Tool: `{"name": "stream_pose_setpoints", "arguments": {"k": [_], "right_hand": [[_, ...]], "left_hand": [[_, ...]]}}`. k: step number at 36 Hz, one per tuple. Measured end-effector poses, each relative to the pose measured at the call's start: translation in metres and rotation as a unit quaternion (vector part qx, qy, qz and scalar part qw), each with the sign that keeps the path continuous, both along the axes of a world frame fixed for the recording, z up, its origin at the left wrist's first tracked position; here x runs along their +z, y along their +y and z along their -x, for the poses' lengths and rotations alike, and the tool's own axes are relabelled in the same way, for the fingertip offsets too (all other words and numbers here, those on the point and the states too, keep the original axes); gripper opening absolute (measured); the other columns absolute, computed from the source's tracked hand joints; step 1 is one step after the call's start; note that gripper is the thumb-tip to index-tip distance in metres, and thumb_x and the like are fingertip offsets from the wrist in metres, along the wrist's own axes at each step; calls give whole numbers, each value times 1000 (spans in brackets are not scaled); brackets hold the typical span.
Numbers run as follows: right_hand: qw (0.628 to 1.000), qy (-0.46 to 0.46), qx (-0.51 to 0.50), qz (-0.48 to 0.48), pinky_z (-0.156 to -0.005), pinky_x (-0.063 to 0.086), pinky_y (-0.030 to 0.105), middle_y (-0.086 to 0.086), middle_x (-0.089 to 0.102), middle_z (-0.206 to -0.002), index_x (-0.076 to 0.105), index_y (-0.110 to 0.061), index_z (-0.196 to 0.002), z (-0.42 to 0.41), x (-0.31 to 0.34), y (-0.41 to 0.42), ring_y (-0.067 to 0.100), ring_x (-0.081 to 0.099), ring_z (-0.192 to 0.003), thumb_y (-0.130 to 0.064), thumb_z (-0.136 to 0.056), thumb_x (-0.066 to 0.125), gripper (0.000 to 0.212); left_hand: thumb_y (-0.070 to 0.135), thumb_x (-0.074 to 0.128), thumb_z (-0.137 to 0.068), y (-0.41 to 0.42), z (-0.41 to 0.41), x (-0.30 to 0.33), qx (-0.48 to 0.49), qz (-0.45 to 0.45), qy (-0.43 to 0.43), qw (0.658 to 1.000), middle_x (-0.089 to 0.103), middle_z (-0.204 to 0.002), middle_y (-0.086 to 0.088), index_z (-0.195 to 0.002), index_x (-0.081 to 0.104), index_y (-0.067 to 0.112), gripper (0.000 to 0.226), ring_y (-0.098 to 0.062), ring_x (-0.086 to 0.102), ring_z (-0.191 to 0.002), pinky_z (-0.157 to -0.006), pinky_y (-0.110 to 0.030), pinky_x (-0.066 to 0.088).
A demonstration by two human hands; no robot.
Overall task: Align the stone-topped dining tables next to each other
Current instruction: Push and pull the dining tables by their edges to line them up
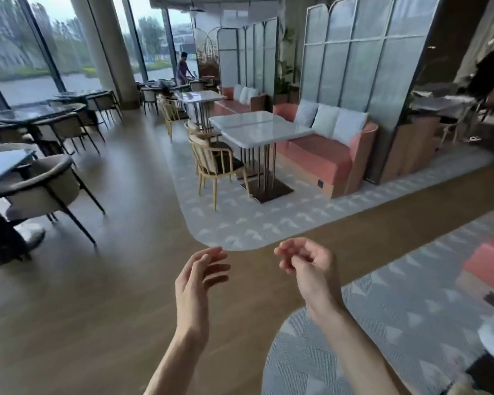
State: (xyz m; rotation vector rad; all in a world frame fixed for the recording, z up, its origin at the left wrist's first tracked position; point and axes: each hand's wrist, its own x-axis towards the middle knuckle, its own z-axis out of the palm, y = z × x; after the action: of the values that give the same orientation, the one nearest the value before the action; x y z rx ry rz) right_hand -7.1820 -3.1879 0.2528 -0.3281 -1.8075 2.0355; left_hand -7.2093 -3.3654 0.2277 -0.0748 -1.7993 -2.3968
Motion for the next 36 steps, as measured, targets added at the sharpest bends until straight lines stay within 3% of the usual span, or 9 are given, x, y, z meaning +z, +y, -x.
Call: {"name": "stream_pose_setpoints", "arguments": {"k": [8, 14, 23, 28, 36], "right_hand": [[998, 6, 28, -48, -56, 48, 22, 0, 74, -77, 73, -32, -71, 232, 16, 22, 8, 59, -56, 14, -82, 44, 55], [997, -17, 42, -61, -56, 49, 19, 1, 74, -72, 73, -19, -70, 368, 24, 65, 7, 63, -58, 11, -85, 47, 42], [994, -51, 25, -90, -56, 47, 19, 4, 72, -66, 73, -14, -74, 600, 2, 155, 4, 61, -56, 8, -86, 55, 32], [992, -69, 15, -107, -54, 48, 13, 2, 73, -67, 74, -13, -77, 724, 16, 207, 2, 64, -57, 6, -87, 57, 27], [995, -39, 9, -86, -58, 52, 16, 5, 74, -69, 74, -11, -75, 899, 40, 291, 11, 69, -63, 12, -85, 55, 31]], "left_hand": [[29, 48, -90, 50, 219, 29, 5, -8, 0, 1000, 75, -100, -13, -94, 76, 18, 31, -28, 71, -85, -71, -32, 55], [18, 43, -99, 83, 372, 28, 13, 2, -4, 1000, 74, -100, -15, -95, 75, 15, 33, -30, 71, -84, -76, -42, 54], [25, 46, -95, 181, 626, -4, 2, -43, -32, 999, 74, -100, -14, -103, 72, 9, 31, -29, 71, -85, -70, -34, 56], [21, 43, -101, 246, 753, 12, -16, -39, -24, 999, 75, -100, -11, -104, 70, 8, 30, -30, 71, -88, -75, -38, 56], [17, 43, -101, 314, 929, 44, -10, -27, -4, 1000, 75, -97, -14, -102, 71, 6, 29, -28, 70, -83, -73, -38, 54]]}}
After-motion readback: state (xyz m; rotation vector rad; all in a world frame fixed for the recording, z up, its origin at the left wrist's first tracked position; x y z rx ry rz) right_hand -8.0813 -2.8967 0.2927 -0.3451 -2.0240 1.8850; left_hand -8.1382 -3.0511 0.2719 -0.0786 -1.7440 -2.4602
